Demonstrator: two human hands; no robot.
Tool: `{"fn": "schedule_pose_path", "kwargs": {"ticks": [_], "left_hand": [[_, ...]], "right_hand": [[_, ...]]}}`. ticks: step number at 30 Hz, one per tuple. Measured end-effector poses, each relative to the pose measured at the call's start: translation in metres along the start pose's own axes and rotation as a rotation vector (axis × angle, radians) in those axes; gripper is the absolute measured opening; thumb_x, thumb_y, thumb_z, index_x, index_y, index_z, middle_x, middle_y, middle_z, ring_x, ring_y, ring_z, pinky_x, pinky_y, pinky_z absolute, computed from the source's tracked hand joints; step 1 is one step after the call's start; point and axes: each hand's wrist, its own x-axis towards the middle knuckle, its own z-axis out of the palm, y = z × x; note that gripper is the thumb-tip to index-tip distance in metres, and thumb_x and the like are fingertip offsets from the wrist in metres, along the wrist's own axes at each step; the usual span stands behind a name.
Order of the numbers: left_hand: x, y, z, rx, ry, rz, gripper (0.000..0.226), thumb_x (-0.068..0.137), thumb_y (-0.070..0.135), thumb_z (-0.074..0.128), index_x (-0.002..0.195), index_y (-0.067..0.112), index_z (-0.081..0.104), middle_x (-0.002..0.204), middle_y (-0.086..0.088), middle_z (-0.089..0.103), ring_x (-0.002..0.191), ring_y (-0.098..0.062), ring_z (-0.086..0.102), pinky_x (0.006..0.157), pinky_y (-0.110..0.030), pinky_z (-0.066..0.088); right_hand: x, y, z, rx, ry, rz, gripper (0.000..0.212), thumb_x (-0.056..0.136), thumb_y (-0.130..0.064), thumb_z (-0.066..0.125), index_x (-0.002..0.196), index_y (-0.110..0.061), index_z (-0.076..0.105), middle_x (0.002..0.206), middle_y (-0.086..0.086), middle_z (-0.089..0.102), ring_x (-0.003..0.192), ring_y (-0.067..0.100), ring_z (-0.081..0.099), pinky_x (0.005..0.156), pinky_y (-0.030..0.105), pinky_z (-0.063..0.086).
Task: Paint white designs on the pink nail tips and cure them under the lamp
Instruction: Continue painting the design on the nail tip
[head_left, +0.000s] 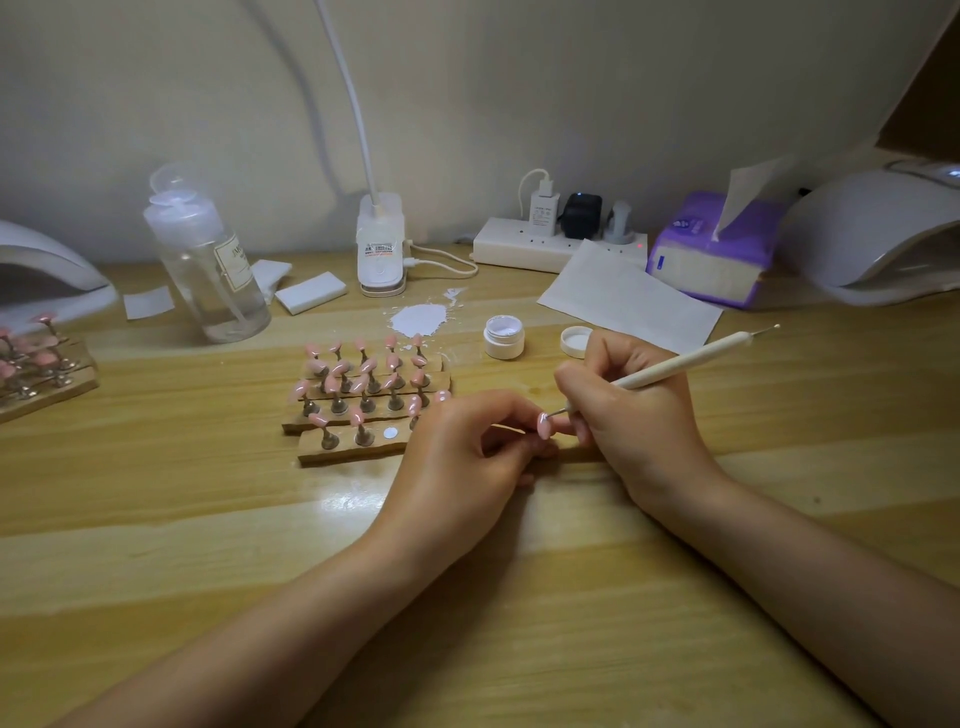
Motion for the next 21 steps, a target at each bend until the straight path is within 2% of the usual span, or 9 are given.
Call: {"fn": "schedule_pose_path", "kwargs": {"ticks": [15, 21], "left_hand": [[-0.0004, 0.0011, -0.0002, 0.015, -0.008, 0.017, 0.008, 0.084, -0.007, 0.058, 0.08, -0.002, 0.064, 0.087, -0.014, 0.069, 0.075, -0.005, 0.069, 0.058, -0.017, 0.054], [-0.0001, 0.0012, 0.0, 0.011, -0.013, 0.022, 0.012, 0.084, -0.007, 0.058, 0.077, 0.001, 0.063, 0.083, -0.011, 0.069, 0.075, -0.005, 0.069, 0.058, -0.016, 0.054]], "right_hand": [[-0.0002, 0.0022, -0.0006, -0.002, 0.012, -0.004, 0.037, 0.076, 0.01, 0.051, 0.05, -0.01, 0.032, 0.036, -0.001, 0.033, 0.027, 0.003, 0.041, 0.043, 0.021, 0.05], [0.0032, 0.0063, -0.0019, 0.015, 0.061, 0.003, 0.038, 0.076, 0.007, 0.052, 0.049, -0.013, 0.033, 0.043, 0.005, 0.03, 0.033, 0.008, 0.035, 0.045, 0.022, 0.05]]}}
